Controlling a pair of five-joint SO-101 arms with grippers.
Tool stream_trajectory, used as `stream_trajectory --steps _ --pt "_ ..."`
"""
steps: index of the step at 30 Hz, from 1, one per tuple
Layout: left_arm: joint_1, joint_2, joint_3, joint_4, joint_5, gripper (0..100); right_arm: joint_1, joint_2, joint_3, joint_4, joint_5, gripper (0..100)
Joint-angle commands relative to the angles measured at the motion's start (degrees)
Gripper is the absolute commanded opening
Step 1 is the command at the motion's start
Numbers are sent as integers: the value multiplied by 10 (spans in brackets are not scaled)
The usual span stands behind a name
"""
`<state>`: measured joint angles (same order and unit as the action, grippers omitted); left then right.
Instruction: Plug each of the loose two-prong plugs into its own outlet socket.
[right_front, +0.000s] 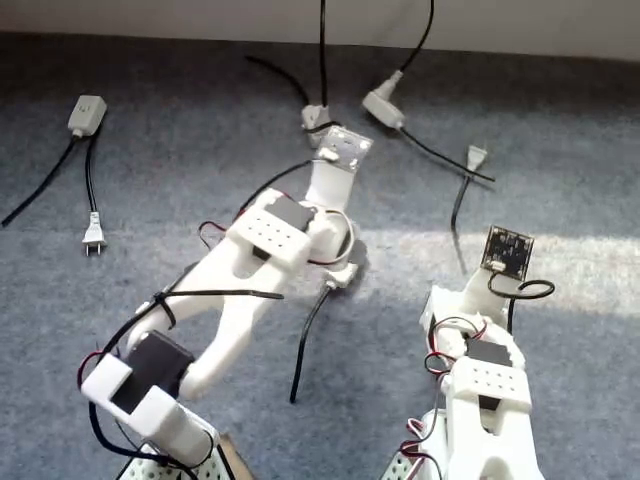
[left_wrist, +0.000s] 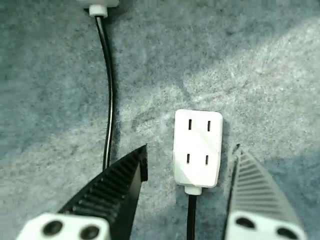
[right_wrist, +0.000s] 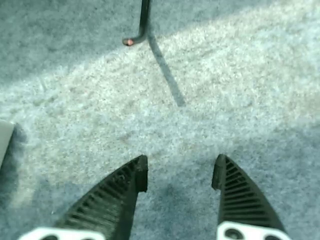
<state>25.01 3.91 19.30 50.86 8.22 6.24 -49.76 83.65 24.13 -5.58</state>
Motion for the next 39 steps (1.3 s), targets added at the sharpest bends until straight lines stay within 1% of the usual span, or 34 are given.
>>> stream_trajectory --steps 1,4,6,8,12,14,18,24,27,33,36,39 --pt "-111 -59 -5 14 -6 261 -5 -4 -4 -9 -3 220" --pt "-202 -72 -5 14 -9 261 -5 -4 -5 -9 -3 220" --pt "-257 -76 -5 15 -33 261 -5 -4 -5 -9 -3 220" --pt "-304 -76 -6 27 -54 261 -5 -4 -5 -9 -3 220" --pt "-397 -73 -6 31 -64 261 -5 -4 -6 -9 -3 220" --pt "-430 -73 -6 30 -92 261 -5 -4 -6 -9 -3 220" --pt "-475 -71 -6 30 -139 261 -5 -4 -5 -9 -3 220" --pt "-554 -65 -6 11 -162 261 -6 -4 -5 -9 -3 220" --pt "-580 -26 -15 -4 -194 261 -6 -4 -5 -9 -3 220" --pt "-614 114 -102 -2 -222 250 -6 -4 -4 -8 -3 220" --pt "-607 158 -124 -2 -234 216 -6 -4 -4 -8 -3 220" --pt "-596 164 -127 -5 -235 196 -6 -4 -4 -8 -3 220"
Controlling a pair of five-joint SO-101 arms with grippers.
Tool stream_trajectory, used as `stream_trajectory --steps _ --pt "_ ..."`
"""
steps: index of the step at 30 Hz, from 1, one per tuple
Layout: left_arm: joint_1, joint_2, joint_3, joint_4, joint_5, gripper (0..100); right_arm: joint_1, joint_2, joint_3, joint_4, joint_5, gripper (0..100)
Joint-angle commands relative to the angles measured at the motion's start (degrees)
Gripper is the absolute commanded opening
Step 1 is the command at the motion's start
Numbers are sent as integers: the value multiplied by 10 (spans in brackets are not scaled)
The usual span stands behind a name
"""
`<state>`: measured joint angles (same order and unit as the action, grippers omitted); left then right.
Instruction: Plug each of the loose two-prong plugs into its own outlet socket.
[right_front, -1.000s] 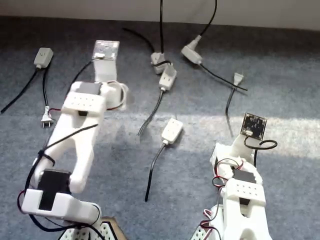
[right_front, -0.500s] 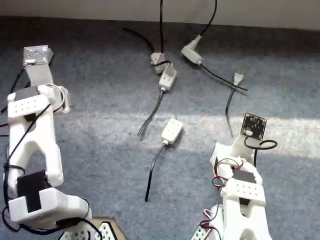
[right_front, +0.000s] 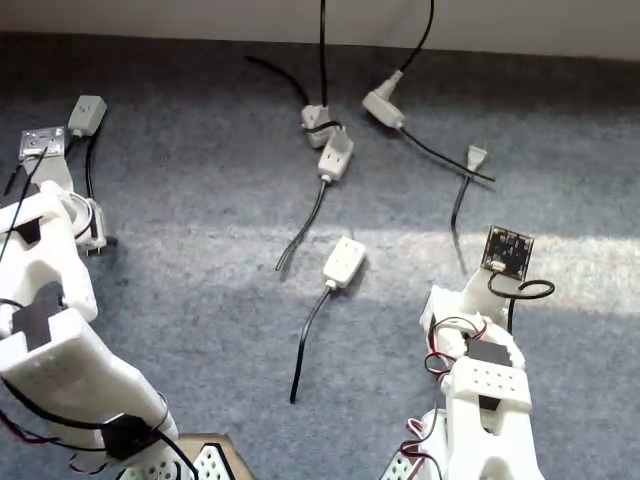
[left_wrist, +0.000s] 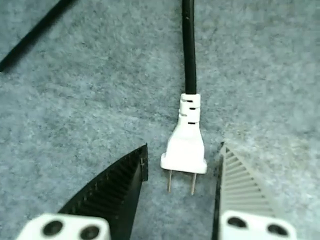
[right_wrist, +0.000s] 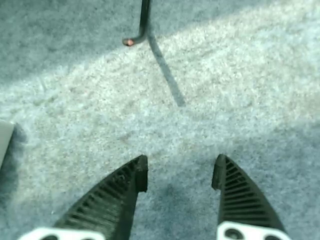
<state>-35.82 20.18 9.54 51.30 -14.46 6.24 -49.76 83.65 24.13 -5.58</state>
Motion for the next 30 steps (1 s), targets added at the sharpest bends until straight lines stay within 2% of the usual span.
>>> stream_trajectory --steps 1,7,12,24,30 --pt "18 2 -29 -11 -8 195 -7 -4 -4 -8 -3 220" --pt "35 7 -34 -40 -7 196 -33 -7 -2 -8 37 220" --pt "40 11 -31 -47 -8 196 -33 -7 -2 -8 37 220" --pt "51 116 -75 -43 -7 190 -33 -7 -2 -7 37 220" --pt "52 102 -91 8 -10 44 -33 -7 -2 -8 38 220"
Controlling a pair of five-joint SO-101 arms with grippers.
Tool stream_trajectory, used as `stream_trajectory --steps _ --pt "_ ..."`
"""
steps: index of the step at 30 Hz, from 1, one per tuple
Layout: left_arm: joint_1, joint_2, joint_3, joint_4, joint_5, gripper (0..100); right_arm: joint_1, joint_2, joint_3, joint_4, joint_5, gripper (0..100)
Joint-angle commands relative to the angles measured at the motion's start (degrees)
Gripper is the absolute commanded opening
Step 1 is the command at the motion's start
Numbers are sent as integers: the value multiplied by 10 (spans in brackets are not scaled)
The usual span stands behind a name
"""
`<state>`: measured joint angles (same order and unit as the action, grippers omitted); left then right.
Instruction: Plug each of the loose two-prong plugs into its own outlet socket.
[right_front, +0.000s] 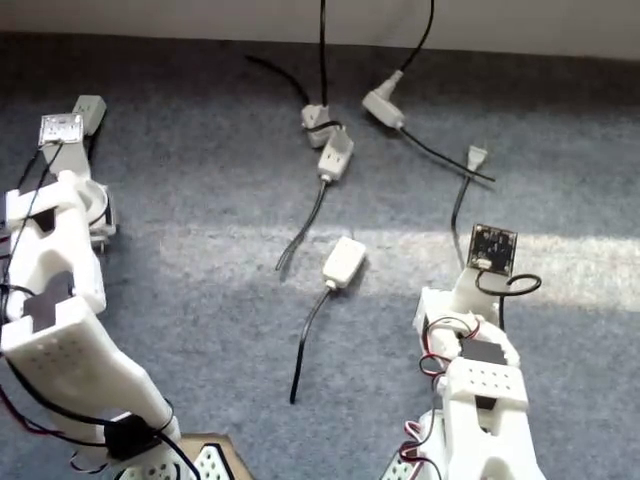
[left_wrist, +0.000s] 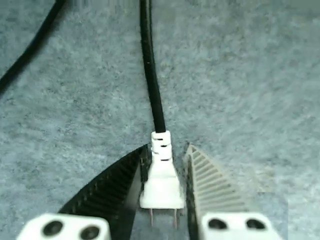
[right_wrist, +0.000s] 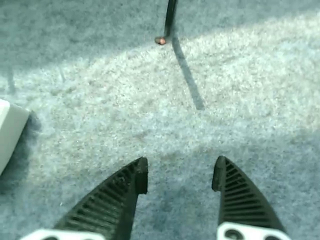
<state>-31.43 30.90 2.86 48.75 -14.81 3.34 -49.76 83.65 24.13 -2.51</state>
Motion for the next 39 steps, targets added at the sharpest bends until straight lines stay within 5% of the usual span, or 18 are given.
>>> stream_trajectory --steps 1,18,26,34,39 --pt "8 -10 -28 46 -6 41 -4 -7 -2 -8 7 220" --pt "26 -221 -34 185 -6 38 -4 -7 -2 -8 8 220" --pt "97 -367 -32 209 -2 38 -4 -8 -2 -7 8 220" --pt "264 -465 -31 231 166 21 0 -8 -2 -7 8 220" --pt "356 -484 -28 168 311 7 0 -8 -2 -7 8 217"
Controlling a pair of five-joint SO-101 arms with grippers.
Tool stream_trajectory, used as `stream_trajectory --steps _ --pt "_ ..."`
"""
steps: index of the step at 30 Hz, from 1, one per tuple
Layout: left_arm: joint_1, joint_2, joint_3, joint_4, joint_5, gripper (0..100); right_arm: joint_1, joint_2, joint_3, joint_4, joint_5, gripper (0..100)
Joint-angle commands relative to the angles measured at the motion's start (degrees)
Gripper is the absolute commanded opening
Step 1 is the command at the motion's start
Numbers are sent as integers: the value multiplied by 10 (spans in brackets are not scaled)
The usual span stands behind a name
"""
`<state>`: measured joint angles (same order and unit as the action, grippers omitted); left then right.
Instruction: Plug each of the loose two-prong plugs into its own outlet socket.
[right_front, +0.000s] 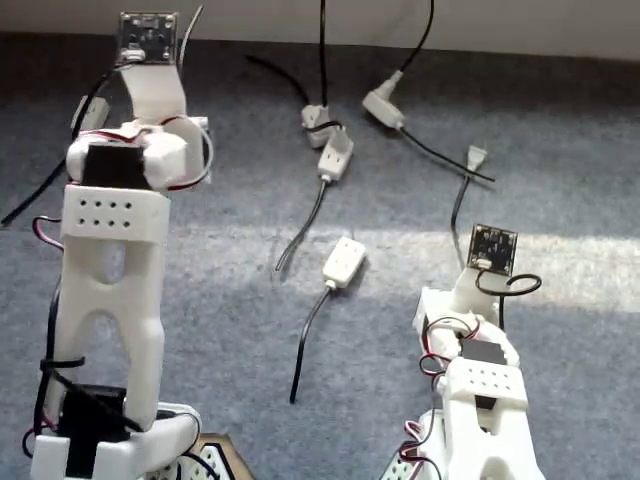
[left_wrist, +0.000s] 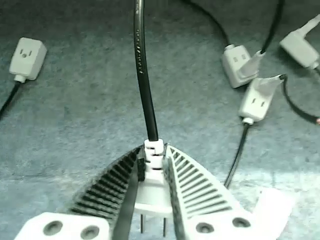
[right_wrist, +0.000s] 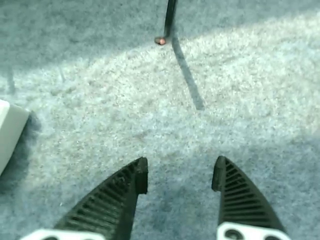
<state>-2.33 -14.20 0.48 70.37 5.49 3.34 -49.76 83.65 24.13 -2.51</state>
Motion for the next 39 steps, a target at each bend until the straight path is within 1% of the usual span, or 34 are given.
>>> stream_trajectory --steps 1,7,9,11,13,15,17,18,19,21,23,27,30,31,36,39 --pt "81 -36 -5 -63 132 7 0 -8 -2 -7 8 217" --pt "186 -115 -3 -103 251 7 7 -9 -4 -7 6 217" --pt "223 -147 -3 -103 272 7 15 -9 -6 -7 5 217" --pt "254 -171 7 -103 273 7 15 -9 -6 -7 5 216" --pt "279 -189 38 -109 256 7 12 -9 -5 -7 5 216" --pt "298 -204 85 -114 195 7 12 -9 -5 -7 5 202" --pt "299 -216 140 -134 131 7 12 -9 -6 -7 5 148" --pt "299 -221 171 -150 111 7 12 -9 -7 -7 5 111" --pt "299 -226 204 -171 103 7 11 -9 -7 -6 6 78" --pt "300 -241 271 -227 116 7 10 -9 -7 -4 9 39" --pt "299 -261 337 -307 155 7 -3 -9 -10 15 9 34" --pt "299 -302 461 -483 247 7 -58 -9 -44 87 9 33" --pt "299 -323 534 -591 290 7 -82 -9 -66 117 9 3" --pt "299 -327 559 -622 302 7 -86 -9 -72 124 9 8" --pt "300 -328 648 -742 365 7 -103 -15 -99 161 6 8" --pt "305 -328 669 -765 388 7 -137 -68 -118 211 5 8"
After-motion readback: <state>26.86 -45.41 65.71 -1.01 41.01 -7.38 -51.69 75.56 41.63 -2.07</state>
